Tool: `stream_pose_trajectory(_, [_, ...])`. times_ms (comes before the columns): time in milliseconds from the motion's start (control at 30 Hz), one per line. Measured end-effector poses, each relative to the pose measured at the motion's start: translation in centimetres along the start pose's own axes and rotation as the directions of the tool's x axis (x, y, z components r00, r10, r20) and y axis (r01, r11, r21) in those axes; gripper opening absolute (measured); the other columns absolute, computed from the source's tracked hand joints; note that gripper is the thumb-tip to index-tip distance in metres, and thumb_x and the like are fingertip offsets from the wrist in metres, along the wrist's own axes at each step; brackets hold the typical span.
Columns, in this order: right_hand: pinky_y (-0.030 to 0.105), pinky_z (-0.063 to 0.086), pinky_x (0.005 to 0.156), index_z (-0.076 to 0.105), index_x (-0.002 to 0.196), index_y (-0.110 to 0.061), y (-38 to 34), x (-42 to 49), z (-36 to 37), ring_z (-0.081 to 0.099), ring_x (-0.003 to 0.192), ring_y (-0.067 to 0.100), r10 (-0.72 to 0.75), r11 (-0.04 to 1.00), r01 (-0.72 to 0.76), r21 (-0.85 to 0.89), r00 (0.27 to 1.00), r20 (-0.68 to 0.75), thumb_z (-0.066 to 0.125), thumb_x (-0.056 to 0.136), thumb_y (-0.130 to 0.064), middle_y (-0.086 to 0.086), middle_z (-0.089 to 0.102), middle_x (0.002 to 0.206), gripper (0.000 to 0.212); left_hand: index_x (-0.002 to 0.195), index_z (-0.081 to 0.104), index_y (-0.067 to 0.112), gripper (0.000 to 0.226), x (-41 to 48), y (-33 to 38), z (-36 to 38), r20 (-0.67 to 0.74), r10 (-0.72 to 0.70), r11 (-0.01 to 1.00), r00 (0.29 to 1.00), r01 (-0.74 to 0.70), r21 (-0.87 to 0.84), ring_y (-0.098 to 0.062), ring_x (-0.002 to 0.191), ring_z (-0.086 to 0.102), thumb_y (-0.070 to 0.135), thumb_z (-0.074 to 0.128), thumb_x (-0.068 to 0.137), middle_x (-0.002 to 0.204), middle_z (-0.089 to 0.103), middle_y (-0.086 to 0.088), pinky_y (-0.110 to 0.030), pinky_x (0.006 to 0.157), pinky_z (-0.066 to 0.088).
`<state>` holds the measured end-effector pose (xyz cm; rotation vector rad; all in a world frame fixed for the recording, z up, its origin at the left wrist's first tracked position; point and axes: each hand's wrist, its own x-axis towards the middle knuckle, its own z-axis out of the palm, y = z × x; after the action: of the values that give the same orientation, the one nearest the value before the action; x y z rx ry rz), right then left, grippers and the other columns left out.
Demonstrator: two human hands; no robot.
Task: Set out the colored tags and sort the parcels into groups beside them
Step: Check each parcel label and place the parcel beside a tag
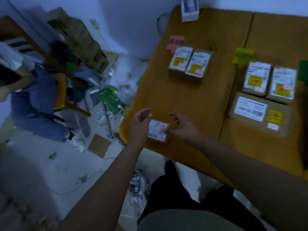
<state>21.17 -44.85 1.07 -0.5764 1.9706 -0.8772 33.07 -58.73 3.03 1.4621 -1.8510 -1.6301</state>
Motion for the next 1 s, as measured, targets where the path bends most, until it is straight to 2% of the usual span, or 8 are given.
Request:
stream_pose_trajectory(100, [0.052, 0.025, 0.123, 0.021, 0.161, -0.039, -0.5, 1.5, 3.0, 0.018, 0.154, 0.036, -0.019, 0.972, 0.041, -0.231, 0.995, 0.099, 0.087, 0.073, -0.054, 0.007, 0.023, 0.165, 0.111, 0.124, 0.070, 0.021, 0.026, 2.3, -1.6, -1.9, -0.054, -0.054, 0.995, 0.997, 0.058, 0.076, -0.014, 0.103, 0.067, 0.021, 0.066, 0.098, 0.111, 0.070, 0.005, -0.023, 0.079, 0.053])
stream_pose_trajectory(200, [0.056, 0.026, 0.121, 0.009, 0.163, -0.035, -0.3, 2.4, 5.5, 0.011, 0.153, 0.039, 0.014, 0.940, 0.029, -0.340, 0.992, 0.123, 0.092, 0.067, -0.051, 0.008, 0.017, 0.164, 0.127, 0.133, 0.065, 0.021, 0.035, 3.8, -3.1, -2.7, -0.029, -0.109, 0.981, 0.994, 0.112, 0.156, -0.014, 0.101, 0.066, 0.019, 0.065, 0.098, 0.118, 0.069, 0.003, -0.015, 0.068, 0.053])
stream_pose_trajectory(333, [0.054, 0.039, 0.113, 0.026, 0.159, -0.025, 0.1, 3.0, 5.8, 0.025, 0.147, 0.041, 0.037, 0.920, -0.013, -0.392, 0.998, 0.055, 0.085, 0.077, -0.042, 0.012, 0.031, 0.156, 0.102, 0.144, 0.056, 0.029, 0.048, 4.8, -3.7, -2.9, 0.032, -0.056, 0.977, 0.998, 0.048, 0.209, -0.007, 0.094, 0.065, 0.024, 0.066, 0.097, 0.112, 0.066, 0.006, -0.003, 0.051, 0.043])
stream_pose_trajectory(500, [0.054, 0.035, 0.120, 0.032, 0.157, -0.029, -2.3, 3.0, 0.8, 0.021, 0.151, 0.038, -0.085, 0.883, 0.128, -0.451, 0.990, 0.115, 0.078, 0.084, -0.025, 0.009, 0.025, 0.159, 0.086, 0.146, 0.051, 0.042, 0.061, 5.7, -2.6, -3.6, 0.272, -0.218, 0.961, 0.937, 0.158, 0.225, -0.023, 0.125, 0.059, 0.046, 0.073, 0.090, 0.146, 0.053, -0.002, -0.043, 0.104, 0.051])
stream_pose_trajectory(667, [0.055, 0.042, 0.113, 0.041, 0.150, -0.040, -7.4, 2.0, -6.9, 0.027, 0.151, 0.037, -0.378, 0.769, 0.373, -0.519, 0.920, 0.101, 0.069, 0.087, -0.030, 0.004, 0.023, 0.160, 0.070, 0.141, 0.059, 0.024, 0.075, 4.8, 0.8, -3.6, 0.566, -0.180, 0.980, 0.805, 0.194, 0.035, -0.023, 0.104, 0.076, 0.053, 0.081, 0.076, 0.116, 0.078, -0.001, -0.040, 0.088, 0.062])
stream_pose_trajectory(800, [0.051, 0.051, 0.106, 0.040, 0.154, -0.043, -9.9, 1.1, -10.3, 0.045, 0.143, 0.026, -0.255, 0.964, 0.266, 0.025, 0.944, -0.209, 0.067, 0.097, -0.030, -0.003, 0.042, 0.153, 0.065, 0.136, 0.053, 0.008, 0.059, 4.2, 3.8, -2.0, 0.548, -0.098, 0.912, 0.831, 0.296, -0.286, -0.031, 0.108, 0.075, 0.027, 0.079, 0.086, 0.118, 0.077, -0.012, -0.042, 0.083, 0.063])
stream_pose_trajectory(867, [0.051, 0.058, 0.098, 0.047, 0.148, -0.046, -10.1, 0.6, -10.9, 0.065, 0.125, 0.023, -0.114, 0.943, 0.151, 0.298, 0.984, -0.138, 0.070, 0.097, -0.039, -0.007, 0.060, 0.138, 0.056, 0.135, 0.052, 0.005, 0.056, 4.0, 5.0, -1.2, 0.542, -0.054, 0.900, 0.839, 0.275, -0.338, -0.032, 0.109, 0.075, 0.024, 0.077, 0.088, 0.116, 0.077, -0.012, -0.044, 0.083, 0.063])
stream_pose_trajectory(1000, [0.045, 0.066, 0.085, 0.044, 0.152, -0.043, -8.7, -0.5, -10.7, 0.076, 0.108, 0.022, -0.118, 0.898, 0.164, 0.408, 0.984, -0.136, 0.076, 0.095, -0.026, 0.002, 0.072, 0.125, 0.067, 0.135, 0.051, 0.005, 0.053, 3.5, 6.6, 0.1, 0.562, -0.024, 0.931, 0.827, 0.223, -0.289, -0.033, 0.106, 0.076, 0.023, 0.074, 0.092, 0.114, 0.078, -0.011, -0.050, 0.086, 0.063])
